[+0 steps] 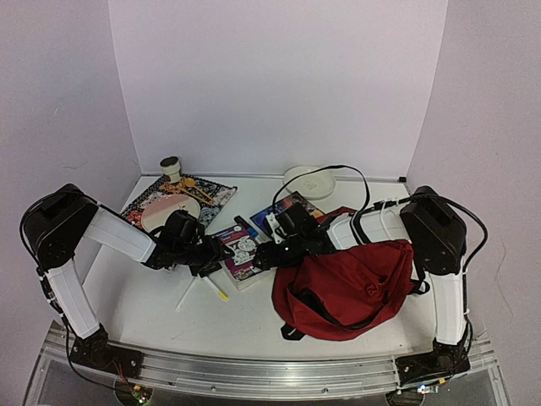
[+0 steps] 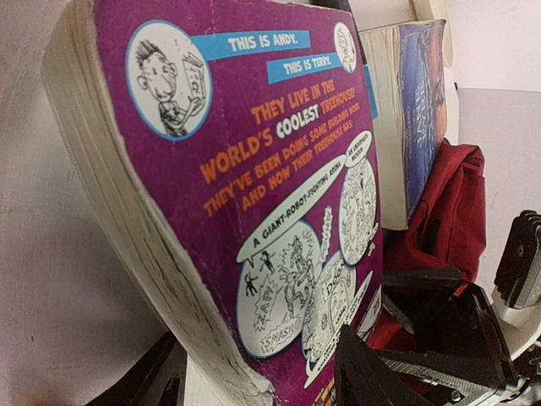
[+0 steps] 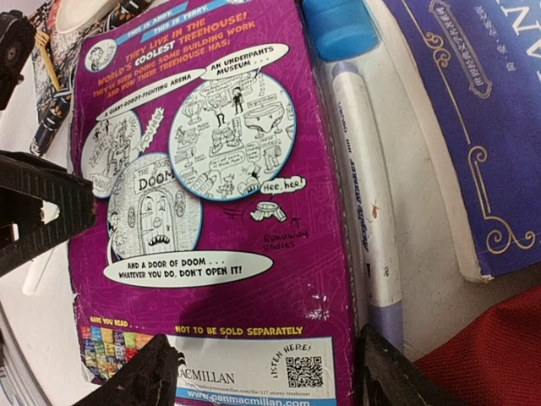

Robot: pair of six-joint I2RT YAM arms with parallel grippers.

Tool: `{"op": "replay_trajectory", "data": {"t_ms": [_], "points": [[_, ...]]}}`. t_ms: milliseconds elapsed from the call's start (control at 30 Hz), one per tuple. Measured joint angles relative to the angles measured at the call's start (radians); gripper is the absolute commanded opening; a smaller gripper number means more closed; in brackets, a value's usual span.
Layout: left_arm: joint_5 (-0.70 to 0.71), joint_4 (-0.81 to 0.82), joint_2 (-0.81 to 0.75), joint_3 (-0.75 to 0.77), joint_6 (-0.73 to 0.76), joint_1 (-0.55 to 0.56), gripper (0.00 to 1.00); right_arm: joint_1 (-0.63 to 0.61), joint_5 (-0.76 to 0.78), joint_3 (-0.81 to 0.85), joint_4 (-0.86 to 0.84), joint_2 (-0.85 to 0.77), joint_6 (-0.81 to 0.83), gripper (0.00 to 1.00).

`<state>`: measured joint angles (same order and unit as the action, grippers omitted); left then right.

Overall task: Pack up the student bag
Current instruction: Pick up the book at the center of the board.

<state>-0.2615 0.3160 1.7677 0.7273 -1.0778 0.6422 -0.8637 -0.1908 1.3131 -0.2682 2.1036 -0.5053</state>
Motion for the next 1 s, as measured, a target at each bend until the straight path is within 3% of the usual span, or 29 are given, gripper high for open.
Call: {"op": "replay_trajectory", "data": {"t_ms": [533, 1000], "points": [[0.011, 0.049, -0.025, -0.055, -0.083, 0.0, 0.41, 0.012, -0.12, -0.051, -0.068, -0.019, -0.105, 0.71], [-0.004, 0.056, -0.114, -0.086, -0.126, 0.018, 0.17, -0.008, -0.108, -0.101, -0.086, -0.054, -0.075, 0.73]]}}
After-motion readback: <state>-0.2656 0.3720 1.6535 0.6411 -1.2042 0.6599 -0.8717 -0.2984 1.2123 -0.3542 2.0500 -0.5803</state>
